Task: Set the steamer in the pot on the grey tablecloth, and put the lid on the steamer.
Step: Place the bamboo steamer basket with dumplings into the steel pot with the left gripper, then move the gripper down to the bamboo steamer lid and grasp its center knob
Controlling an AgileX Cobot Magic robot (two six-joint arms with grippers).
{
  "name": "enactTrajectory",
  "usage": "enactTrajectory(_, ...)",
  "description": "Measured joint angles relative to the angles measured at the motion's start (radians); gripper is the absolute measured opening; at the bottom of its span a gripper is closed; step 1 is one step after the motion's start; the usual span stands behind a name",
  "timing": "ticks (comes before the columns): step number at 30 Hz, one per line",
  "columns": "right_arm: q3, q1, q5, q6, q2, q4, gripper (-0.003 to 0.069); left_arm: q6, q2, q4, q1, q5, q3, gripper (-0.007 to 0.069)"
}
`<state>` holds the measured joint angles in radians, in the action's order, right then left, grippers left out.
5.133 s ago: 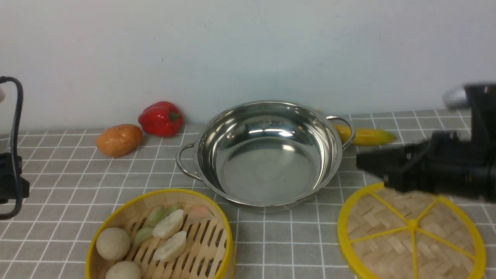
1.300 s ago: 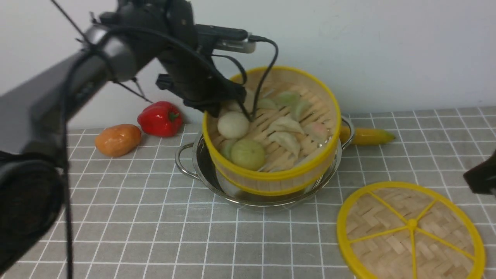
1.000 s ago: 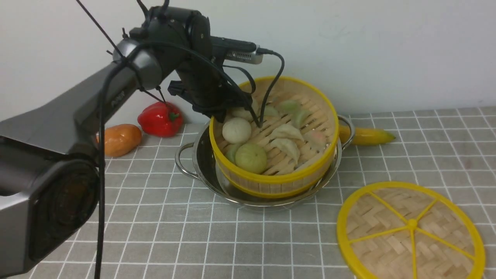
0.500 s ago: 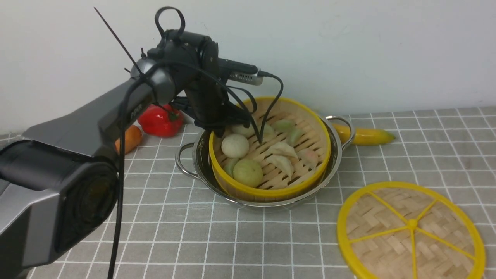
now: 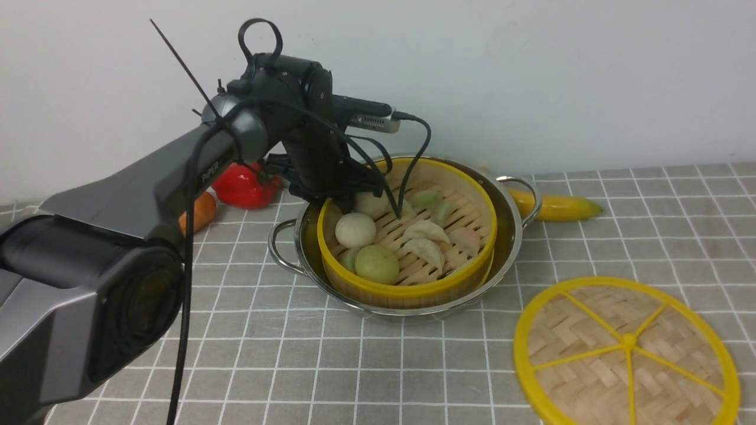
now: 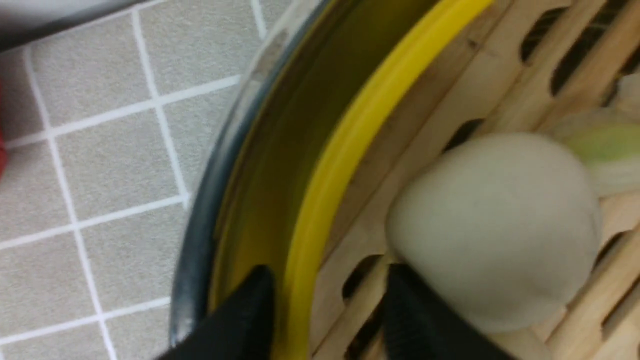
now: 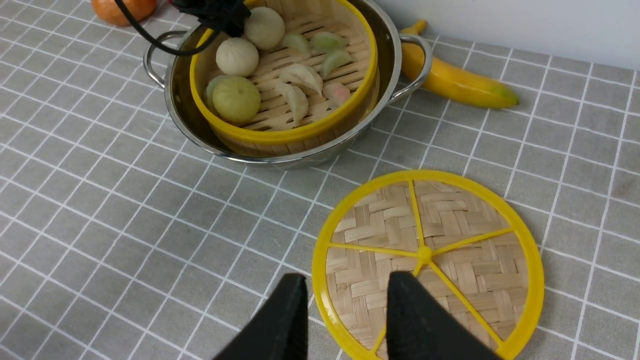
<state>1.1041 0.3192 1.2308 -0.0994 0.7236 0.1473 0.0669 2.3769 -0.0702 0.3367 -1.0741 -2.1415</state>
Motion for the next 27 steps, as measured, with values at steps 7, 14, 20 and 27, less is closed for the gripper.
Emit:
enactTrajectory(7, 0.001, 0.0, 0.002, 0.0, 0.047, -0.076, 0.0242, 0.03, -0.078, -0.045, 0.0, -0.118, -0.11, 0.0568)
enactTrajectory(14, 0.001, 0.0, 0.001, 0.062, 0.236, -0.036, 0.0242, 0.019, -0.287, -0.067, 0.002, -0.136, -0.137, 0.051)
enactTrajectory(20, 0.001, 0.0, -0.002, 0.077, 0.376, -0.034, 0.0242, -0.014, -0.476, -0.069, 0.003, -0.138, -0.089, 0.027)
enactTrajectory(27, 0.001, 0.0, -0.084, 0.049, 0.533, -0.117, 0.0242, -0.053, -0.862, -0.071, 0.005, -0.138, 0.128, -0.0022)
